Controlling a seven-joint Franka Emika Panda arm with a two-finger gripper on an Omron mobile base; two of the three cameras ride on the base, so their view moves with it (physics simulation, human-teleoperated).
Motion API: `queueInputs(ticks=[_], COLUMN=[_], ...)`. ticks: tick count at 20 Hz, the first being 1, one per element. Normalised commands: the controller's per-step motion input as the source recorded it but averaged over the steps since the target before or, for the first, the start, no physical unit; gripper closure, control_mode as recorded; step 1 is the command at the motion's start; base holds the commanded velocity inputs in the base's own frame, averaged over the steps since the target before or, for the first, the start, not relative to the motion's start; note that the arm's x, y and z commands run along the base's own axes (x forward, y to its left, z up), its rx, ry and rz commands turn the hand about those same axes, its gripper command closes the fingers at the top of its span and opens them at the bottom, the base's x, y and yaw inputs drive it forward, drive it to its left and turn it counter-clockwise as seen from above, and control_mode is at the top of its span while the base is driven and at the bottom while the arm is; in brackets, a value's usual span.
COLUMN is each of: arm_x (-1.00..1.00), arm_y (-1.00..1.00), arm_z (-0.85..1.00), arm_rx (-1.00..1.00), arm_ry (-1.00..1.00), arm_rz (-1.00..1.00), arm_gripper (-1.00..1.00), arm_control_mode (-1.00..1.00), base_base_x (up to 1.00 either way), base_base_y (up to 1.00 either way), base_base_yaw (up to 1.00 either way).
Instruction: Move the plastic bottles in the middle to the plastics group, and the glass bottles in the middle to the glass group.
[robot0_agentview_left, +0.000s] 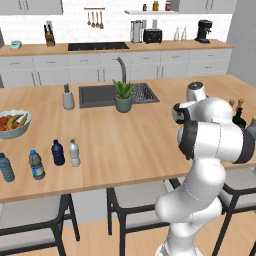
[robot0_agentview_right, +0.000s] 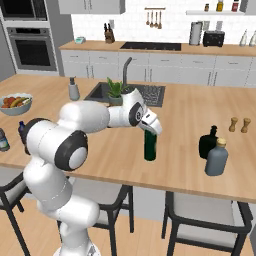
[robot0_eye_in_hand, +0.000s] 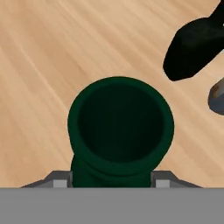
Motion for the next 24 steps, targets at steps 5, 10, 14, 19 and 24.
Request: queueInputs(ticks=[5,10,14,19,24], arm_x=[0.00,0.00,0.01,0.03,0.22], arm_y=[-0.98,-0.88,-0.53,-0.05,0.00], arm_z=[0.02,0.00,0.00,0.00,0.00], arm_rx=[0.00,0.00,0.00,0.00,0.00], arm_ry=[0.00,0.00,0.00,-0.03,-0.11], arm_rz=[-0.35,-0.32,-0.23,-0.11,-0.08], arm_gripper=[1.00,1.00,1.00,1.00,1.00], arm_control_mode=[-1.00,-1.00,-1.00,-1.00,-1.00], base_base_x=[0.00,0.00,0.00,0.00,0.00], base_base_y=[0.00,0.00,0.00,0.00,0.00], base_base_yaw=[0.00,0.00,0.00,0.00,0.00])
